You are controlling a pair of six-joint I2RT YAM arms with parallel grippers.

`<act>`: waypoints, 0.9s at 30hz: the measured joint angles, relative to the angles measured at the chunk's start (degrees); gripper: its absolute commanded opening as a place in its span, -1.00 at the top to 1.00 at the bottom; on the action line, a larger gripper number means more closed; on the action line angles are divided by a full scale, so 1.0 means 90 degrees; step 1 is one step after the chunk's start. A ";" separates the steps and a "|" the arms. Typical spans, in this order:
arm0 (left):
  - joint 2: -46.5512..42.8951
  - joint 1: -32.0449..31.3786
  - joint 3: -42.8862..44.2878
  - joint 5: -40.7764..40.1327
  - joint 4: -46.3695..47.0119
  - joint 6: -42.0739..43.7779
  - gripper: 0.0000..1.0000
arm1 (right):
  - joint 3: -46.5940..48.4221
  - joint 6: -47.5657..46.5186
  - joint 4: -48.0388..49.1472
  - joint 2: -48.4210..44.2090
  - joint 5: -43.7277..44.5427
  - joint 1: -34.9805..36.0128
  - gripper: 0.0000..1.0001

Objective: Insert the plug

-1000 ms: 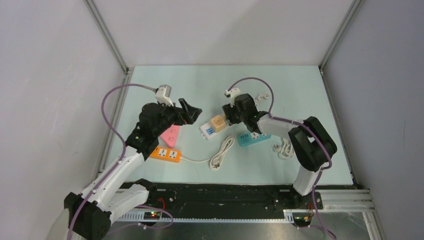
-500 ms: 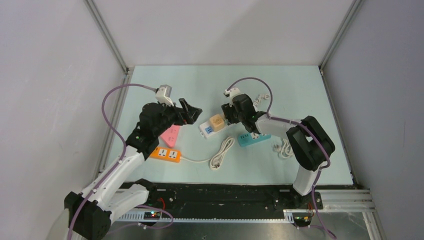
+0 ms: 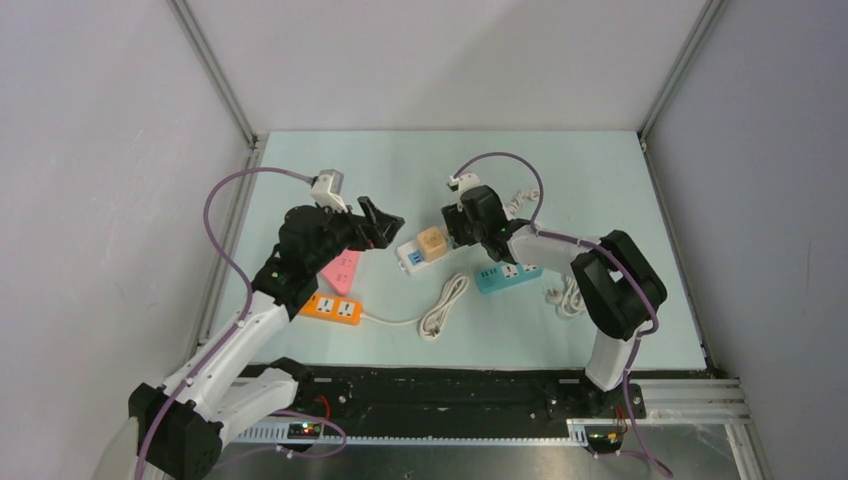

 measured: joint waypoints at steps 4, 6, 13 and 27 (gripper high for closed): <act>-0.0002 0.0000 0.0000 -0.0002 0.0000 -0.0002 -0.97 | 0.0408 0.0257 -0.0559 0.0121 0.0005 -0.0012 0.30; -0.0002 0.0000 0.0000 -0.0002 0.0000 0.0000 -0.97 | 0.0673 0.0401 -0.0913 0.0216 0.0012 -0.0015 0.21; -0.0002 0.0000 0.0000 -0.0005 0.0000 0.0017 -0.97 | 0.1103 0.0704 -0.1632 0.0321 0.0049 -0.0015 -0.28; -0.0005 0.0000 0.0000 -0.0012 0.0002 0.0039 -0.97 | 0.1880 0.1333 -0.2861 0.0301 -0.0090 -0.0036 -0.81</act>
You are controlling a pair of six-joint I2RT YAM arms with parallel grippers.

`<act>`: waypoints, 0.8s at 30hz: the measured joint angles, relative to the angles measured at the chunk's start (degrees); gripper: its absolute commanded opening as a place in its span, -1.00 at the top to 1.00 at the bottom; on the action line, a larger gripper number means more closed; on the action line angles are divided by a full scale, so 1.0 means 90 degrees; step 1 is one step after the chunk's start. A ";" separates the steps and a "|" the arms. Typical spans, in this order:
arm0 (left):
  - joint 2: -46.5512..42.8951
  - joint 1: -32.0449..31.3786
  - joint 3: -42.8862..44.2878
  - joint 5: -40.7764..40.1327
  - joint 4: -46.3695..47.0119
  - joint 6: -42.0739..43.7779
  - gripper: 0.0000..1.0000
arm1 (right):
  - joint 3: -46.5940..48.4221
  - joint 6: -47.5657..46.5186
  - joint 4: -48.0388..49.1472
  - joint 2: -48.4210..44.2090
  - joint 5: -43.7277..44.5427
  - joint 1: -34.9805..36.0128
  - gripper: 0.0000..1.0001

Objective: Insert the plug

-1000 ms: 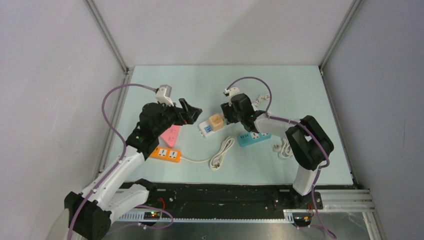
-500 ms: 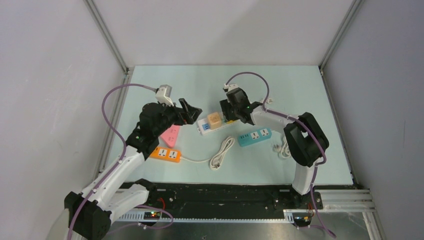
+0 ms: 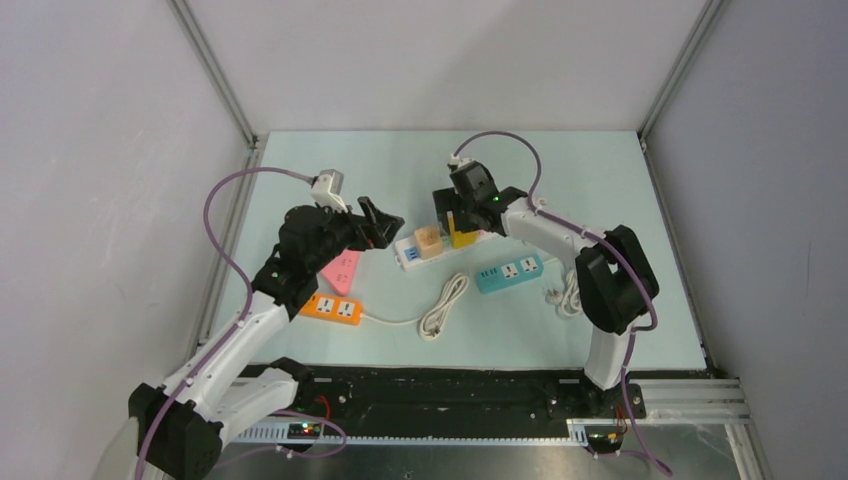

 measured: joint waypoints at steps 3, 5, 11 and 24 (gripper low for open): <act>0.0000 0.0000 0.0000 -0.0022 -0.0002 0.0010 -0.97 | 0.0372 0.0107 -0.0209 -0.0044 -0.0036 -0.0041 -0.82; -0.0002 0.0000 0.0000 -0.0032 -0.0002 0.0012 -0.97 | 0.0503 0.0177 -0.0306 -0.0131 -0.0039 -0.0073 -0.80; -0.0002 0.0000 0.0000 -0.0041 -0.0002 0.0012 -0.97 | 0.0435 0.0510 -0.0600 -0.0714 -0.0138 -0.0243 -0.61; 0.1525 0.0005 0.0000 0.0338 -0.0364 0.0109 -0.08 | -0.1071 0.1885 -0.0493 -0.1688 -0.1154 -0.1457 -0.12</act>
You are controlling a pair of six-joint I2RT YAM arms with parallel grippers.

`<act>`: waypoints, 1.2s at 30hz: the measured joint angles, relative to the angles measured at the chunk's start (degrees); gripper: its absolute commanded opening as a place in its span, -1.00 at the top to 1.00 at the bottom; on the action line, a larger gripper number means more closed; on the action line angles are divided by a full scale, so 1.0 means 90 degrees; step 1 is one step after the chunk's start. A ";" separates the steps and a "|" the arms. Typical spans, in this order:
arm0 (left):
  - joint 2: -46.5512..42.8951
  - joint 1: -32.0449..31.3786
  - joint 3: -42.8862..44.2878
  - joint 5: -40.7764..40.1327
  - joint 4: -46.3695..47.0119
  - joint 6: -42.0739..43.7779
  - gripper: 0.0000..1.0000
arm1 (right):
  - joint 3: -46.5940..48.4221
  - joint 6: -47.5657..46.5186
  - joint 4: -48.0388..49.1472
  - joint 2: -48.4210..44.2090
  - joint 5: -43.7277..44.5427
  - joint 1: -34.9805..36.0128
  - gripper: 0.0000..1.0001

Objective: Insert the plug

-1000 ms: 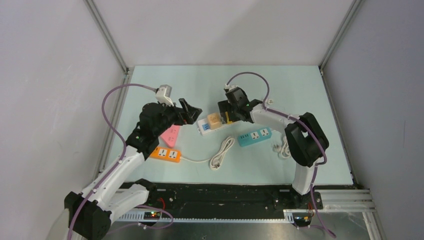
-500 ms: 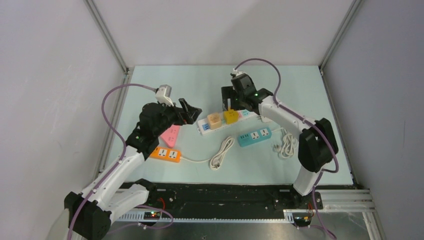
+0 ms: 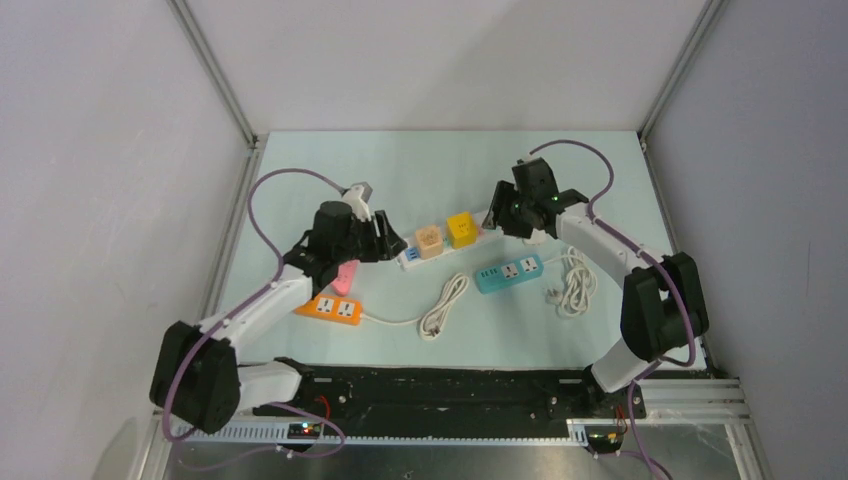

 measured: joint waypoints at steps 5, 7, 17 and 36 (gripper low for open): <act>0.0806 0.0000 0.0034 0.0189 -0.0148 0.0114 0.49 | -0.0124 0.0342 0.0087 0.0442 -0.0367 -0.0049 0.35; 0.1277 -0.0007 0.0138 0.0359 -0.0219 0.0136 0.59 | -0.0136 0.0495 0.0172 0.0641 -0.0410 -0.0049 0.37; 0.2365 -0.0170 0.0763 0.0515 -0.0461 0.0146 0.83 | -0.0136 0.0707 0.0459 0.1382 -0.0146 0.0022 0.45; 0.2956 -0.0121 0.1076 -0.0027 -0.0707 0.0172 0.84 | 0.0216 0.0452 0.1348 0.2290 0.0408 0.0085 0.44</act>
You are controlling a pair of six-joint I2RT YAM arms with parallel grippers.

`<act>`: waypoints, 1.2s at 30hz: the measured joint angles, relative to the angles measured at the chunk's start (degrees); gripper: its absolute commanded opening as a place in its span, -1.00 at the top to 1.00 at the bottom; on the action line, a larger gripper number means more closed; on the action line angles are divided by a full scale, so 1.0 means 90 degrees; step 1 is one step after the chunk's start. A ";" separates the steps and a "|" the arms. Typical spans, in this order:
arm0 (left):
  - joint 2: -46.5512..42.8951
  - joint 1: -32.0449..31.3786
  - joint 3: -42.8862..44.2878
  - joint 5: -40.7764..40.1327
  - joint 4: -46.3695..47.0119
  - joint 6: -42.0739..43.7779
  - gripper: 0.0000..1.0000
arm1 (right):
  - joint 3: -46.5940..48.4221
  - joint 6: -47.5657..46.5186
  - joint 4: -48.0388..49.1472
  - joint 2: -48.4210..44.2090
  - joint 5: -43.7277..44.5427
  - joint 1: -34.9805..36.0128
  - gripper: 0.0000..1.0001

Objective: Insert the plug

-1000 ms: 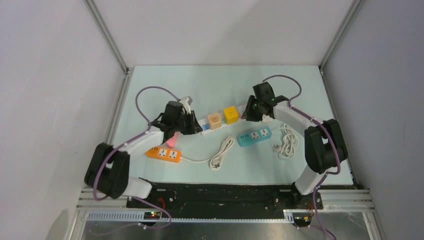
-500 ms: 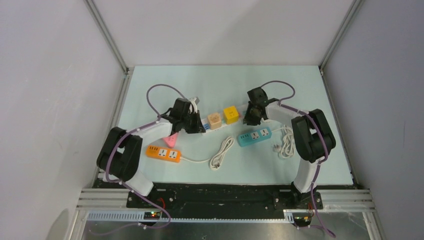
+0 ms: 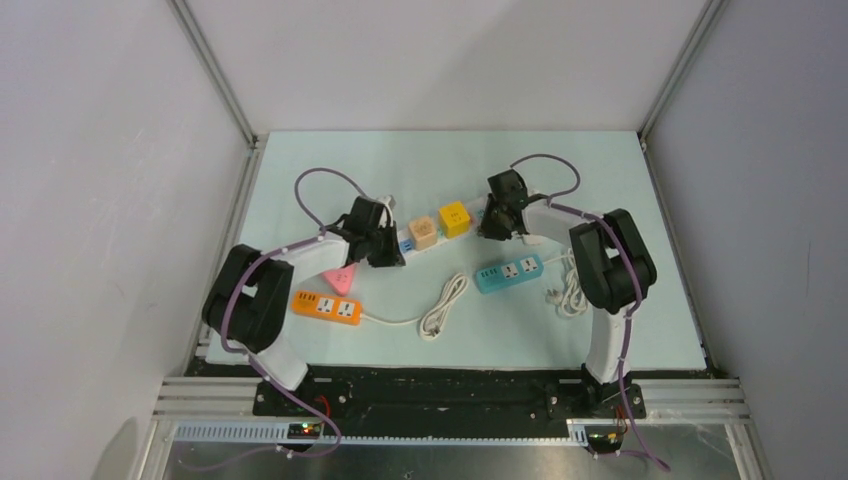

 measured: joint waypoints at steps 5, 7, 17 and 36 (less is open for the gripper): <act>0.0206 0.0119 0.0124 -0.0406 -0.0114 -0.0080 0.88 | 0.0396 -0.0041 0.0158 0.0325 -0.0049 0.0087 0.44; 0.0338 0.0160 0.0304 -0.0527 -0.0165 -0.0160 0.89 | 0.0636 -0.0041 0.0163 0.0508 -0.0056 0.0121 0.44; 0.1314 0.0362 0.1824 -0.0797 -0.0100 -0.0493 0.93 | 0.2341 -0.0070 0.0044 0.1666 -0.0095 0.0160 0.51; -0.1061 0.0981 0.0981 -0.1989 -0.0364 -0.0231 -0.63 | 0.1350 -0.0447 -0.0930 -0.0923 0.0216 0.0000 -0.28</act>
